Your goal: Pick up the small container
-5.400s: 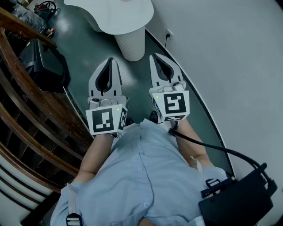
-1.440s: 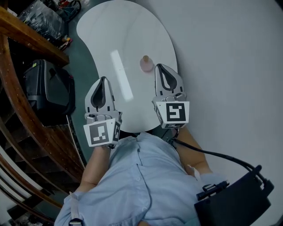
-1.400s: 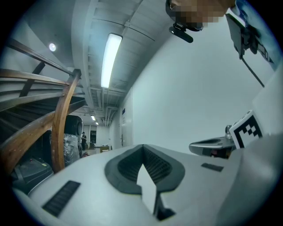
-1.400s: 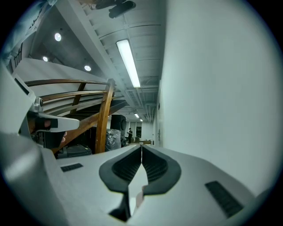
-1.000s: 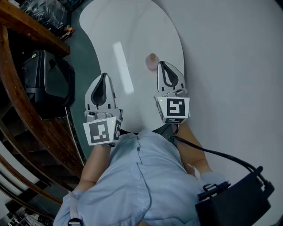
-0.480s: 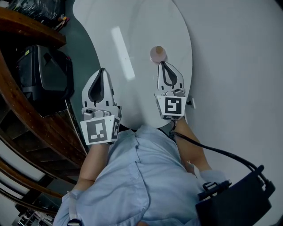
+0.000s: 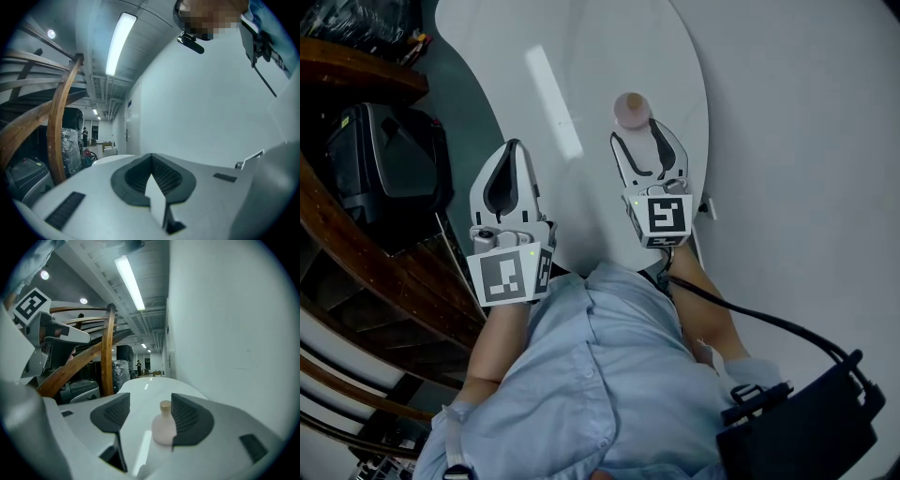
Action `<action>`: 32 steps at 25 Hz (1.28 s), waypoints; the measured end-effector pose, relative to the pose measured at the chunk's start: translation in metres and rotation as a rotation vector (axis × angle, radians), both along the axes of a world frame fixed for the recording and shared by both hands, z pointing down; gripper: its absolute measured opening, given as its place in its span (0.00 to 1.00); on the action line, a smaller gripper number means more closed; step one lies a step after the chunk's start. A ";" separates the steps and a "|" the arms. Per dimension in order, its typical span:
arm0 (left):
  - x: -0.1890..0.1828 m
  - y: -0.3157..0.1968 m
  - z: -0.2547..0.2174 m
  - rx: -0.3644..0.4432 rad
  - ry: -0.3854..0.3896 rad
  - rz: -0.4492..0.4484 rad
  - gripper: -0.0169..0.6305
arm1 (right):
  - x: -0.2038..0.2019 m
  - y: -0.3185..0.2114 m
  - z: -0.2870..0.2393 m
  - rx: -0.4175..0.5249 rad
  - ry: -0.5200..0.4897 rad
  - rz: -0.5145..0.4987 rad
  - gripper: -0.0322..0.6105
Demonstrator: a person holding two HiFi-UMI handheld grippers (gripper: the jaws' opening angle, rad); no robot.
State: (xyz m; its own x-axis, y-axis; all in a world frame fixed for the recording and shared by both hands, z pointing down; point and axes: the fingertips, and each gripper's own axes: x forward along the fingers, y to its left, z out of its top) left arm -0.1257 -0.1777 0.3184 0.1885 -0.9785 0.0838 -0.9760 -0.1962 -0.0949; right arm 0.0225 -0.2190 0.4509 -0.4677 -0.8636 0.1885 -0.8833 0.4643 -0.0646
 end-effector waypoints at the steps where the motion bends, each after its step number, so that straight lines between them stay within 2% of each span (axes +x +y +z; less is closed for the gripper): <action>1: -0.001 -0.001 0.000 -0.002 0.001 0.001 0.02 | 0.000 -0.001 0.001 -0.001 0.006 0.005 0.49; 18: -0.011 -0.007 0.002 -0.025 0.016 0.007 0.02 | 0.000 -0.005 0.003 -0.010 0.039 0.050 0.49; 32: -0.020 -0.036 0.025 -0.090 0.016 -0.017 0.03 | 0.004 -0.047 0.024 -0.038 0.055 0.071 0.49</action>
